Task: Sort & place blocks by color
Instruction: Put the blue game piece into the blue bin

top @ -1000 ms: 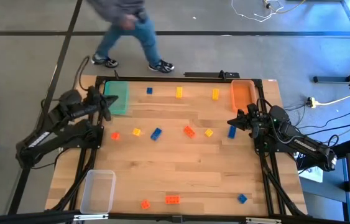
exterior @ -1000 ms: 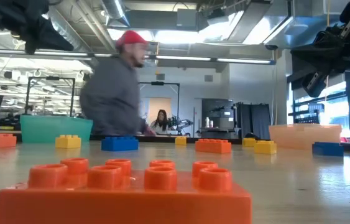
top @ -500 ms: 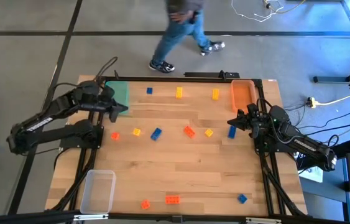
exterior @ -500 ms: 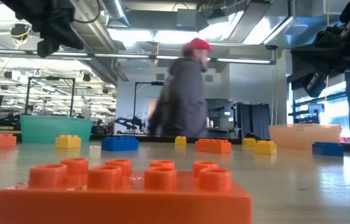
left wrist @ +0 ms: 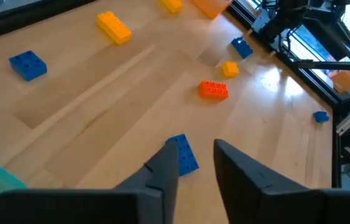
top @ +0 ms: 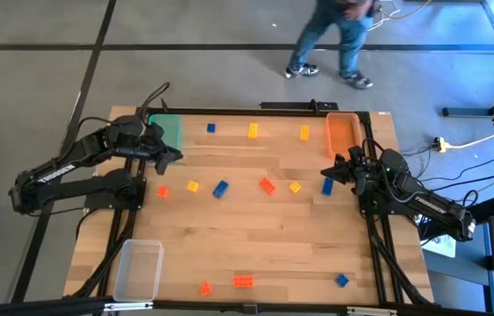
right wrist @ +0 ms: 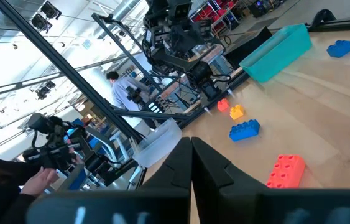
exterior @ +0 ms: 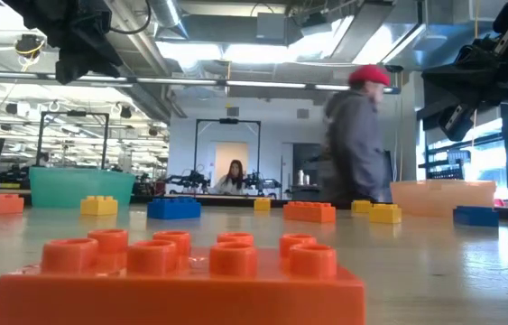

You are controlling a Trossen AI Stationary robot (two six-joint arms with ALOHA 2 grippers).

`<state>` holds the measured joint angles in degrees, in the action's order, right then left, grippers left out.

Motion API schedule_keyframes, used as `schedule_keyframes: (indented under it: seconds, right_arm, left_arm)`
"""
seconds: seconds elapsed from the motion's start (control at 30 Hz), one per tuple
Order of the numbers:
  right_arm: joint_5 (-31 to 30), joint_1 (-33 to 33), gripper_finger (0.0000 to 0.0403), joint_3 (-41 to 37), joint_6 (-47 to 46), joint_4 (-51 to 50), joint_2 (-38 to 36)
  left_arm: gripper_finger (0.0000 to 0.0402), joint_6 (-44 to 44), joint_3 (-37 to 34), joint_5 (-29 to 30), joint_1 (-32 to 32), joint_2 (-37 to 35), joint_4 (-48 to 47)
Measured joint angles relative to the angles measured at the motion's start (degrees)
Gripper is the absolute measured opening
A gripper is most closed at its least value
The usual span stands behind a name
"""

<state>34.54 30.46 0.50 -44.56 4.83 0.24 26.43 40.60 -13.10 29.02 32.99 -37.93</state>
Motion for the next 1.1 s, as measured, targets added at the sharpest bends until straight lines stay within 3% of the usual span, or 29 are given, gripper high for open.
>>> schedule_keyframes:
  seconds: [0.6, 0.93, 1.1]
  right_arm:
    - [0.0, 0.0, 0.0001, 0.0, 0.0, 0.0, 0.0]
    - [0.0, 0.0, 0.0001, 0.0, 0.0, 0.0, 0.0]
    - [0.0, 0.0, 0.0000, 0.0, 0.0, 0.0, 0.0]
  left_arm:
    - [0.0292, -4.9, 0.0, -3.0, 0.0, 0.0, 0.0]
    - [0.0303, -1.1, 0.3, -2.3, -2.0, 3.0, 0.8]
    - [0.0303, -0.6, 6.4, 2.5, -6.9, 9.5, 0.6]
